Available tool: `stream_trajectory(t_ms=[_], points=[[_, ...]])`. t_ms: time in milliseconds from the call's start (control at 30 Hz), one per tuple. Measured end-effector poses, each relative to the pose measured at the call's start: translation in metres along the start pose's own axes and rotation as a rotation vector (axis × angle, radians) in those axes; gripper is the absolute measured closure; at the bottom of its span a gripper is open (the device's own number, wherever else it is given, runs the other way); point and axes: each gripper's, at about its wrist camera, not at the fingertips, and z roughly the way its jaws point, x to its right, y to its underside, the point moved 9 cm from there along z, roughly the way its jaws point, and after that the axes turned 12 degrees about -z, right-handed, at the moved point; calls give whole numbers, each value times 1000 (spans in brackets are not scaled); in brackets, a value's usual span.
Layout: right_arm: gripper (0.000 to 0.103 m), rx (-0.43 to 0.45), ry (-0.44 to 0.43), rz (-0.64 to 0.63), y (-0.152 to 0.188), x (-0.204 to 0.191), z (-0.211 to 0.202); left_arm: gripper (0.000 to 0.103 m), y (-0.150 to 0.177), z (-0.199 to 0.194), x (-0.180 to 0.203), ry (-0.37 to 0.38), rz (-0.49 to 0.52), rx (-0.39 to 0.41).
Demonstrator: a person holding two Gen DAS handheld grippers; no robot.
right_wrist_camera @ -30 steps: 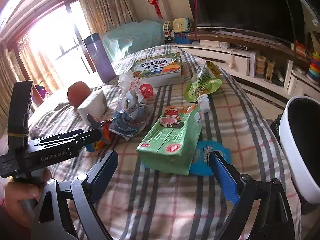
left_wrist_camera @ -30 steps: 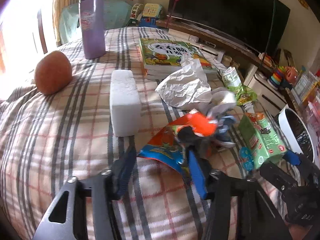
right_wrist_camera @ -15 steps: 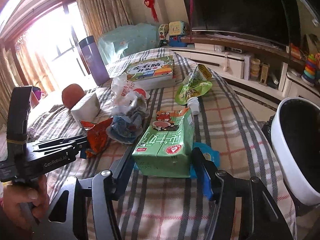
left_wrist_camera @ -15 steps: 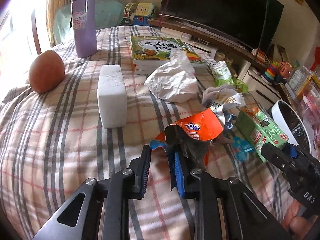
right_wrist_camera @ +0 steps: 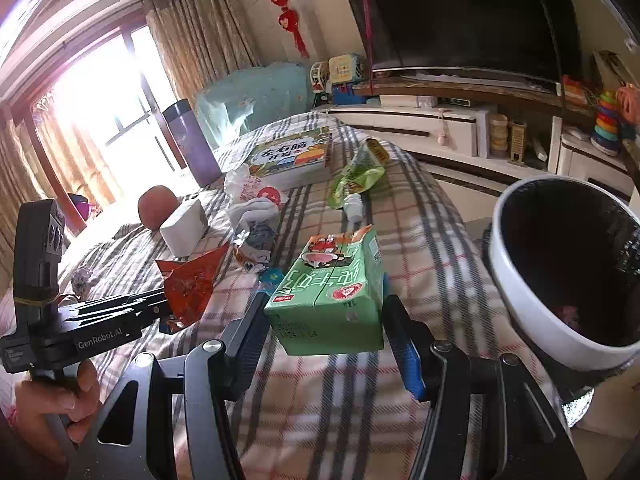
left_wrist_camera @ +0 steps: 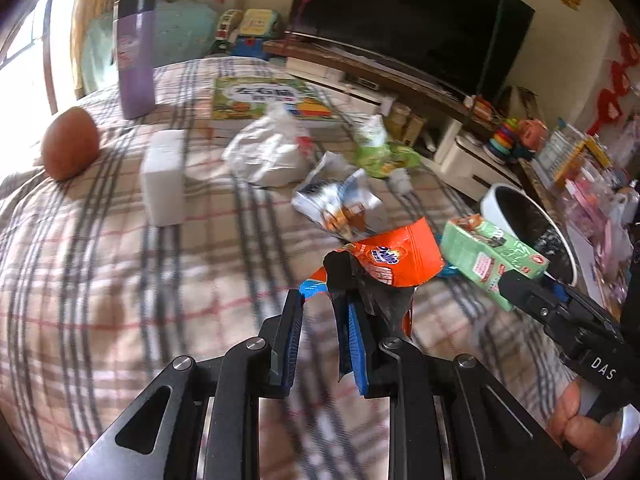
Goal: Collect trash
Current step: 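Grasp the orange chip bag with the left gripper while the right gripper grasps the green milk carton, then carry the orange chip bag and green carton over the trash bin with both grippers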
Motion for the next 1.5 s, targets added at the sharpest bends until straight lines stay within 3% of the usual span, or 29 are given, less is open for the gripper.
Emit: stream_trajectory(t_ms=[367, 567, 833, 900, 1500], points=[[45, 19, 18, 50, 11, 24, -28, 83, 12, 1, 40, 46, 65, -21], [44, -53, -30, 73, 31, 29, -17, 83, 14, 3, 41, 37, 67, -27], [43, -116, -14, 42, 43, 28, -2, 83, 16, 3, 44, 31, 66, -28], [53, -125, 10, 30, 45, 30, -1, 83, 16, 4, 45, 32, 67, -29], [53, -42, 82, 73, 35, 75, -48, 83, 22, 16, 110, 89, 181, -56]])
